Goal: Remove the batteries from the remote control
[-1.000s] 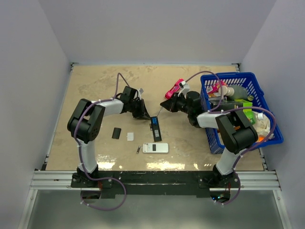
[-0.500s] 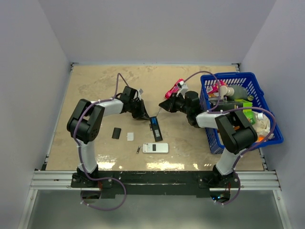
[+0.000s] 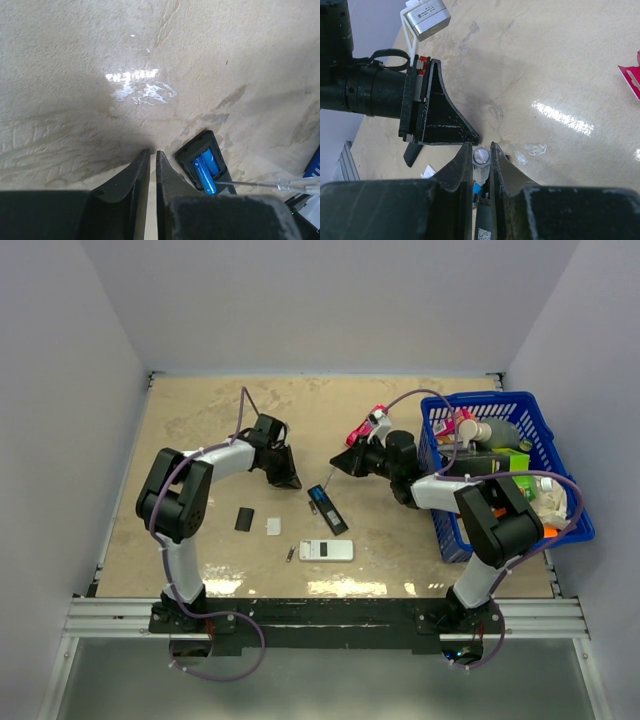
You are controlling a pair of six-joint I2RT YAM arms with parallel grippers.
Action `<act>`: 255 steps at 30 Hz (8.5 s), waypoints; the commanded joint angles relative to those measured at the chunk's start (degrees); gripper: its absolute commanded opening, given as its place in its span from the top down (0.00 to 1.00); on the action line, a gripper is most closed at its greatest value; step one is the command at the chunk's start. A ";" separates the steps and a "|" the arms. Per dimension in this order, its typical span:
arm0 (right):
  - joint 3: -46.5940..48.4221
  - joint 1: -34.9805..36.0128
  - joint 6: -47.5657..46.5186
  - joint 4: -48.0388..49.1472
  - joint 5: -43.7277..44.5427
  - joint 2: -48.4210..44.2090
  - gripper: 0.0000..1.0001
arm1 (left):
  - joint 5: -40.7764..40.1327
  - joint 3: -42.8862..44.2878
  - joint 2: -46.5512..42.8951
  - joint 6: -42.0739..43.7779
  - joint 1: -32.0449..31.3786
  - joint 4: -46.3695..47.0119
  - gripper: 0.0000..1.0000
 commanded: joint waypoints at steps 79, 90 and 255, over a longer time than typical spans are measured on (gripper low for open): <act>-3.92 6.61 -19.25 6.23 8.65 -8.47 1.00 | 12.77 -4.48 2.44 2.83 0.75 7.31 0.76; -4.10 6.52 -23.03 5.18 11.55 -11.55 1.00 | 14.97 0.26 5.34 3.53 0.75 7.31 0.72; 2.40 0.81 -0.35 8.69 -10.24 4.01 1.00 | 14.36 -4.92 5.61 0.63 -0.13 7.39 0.83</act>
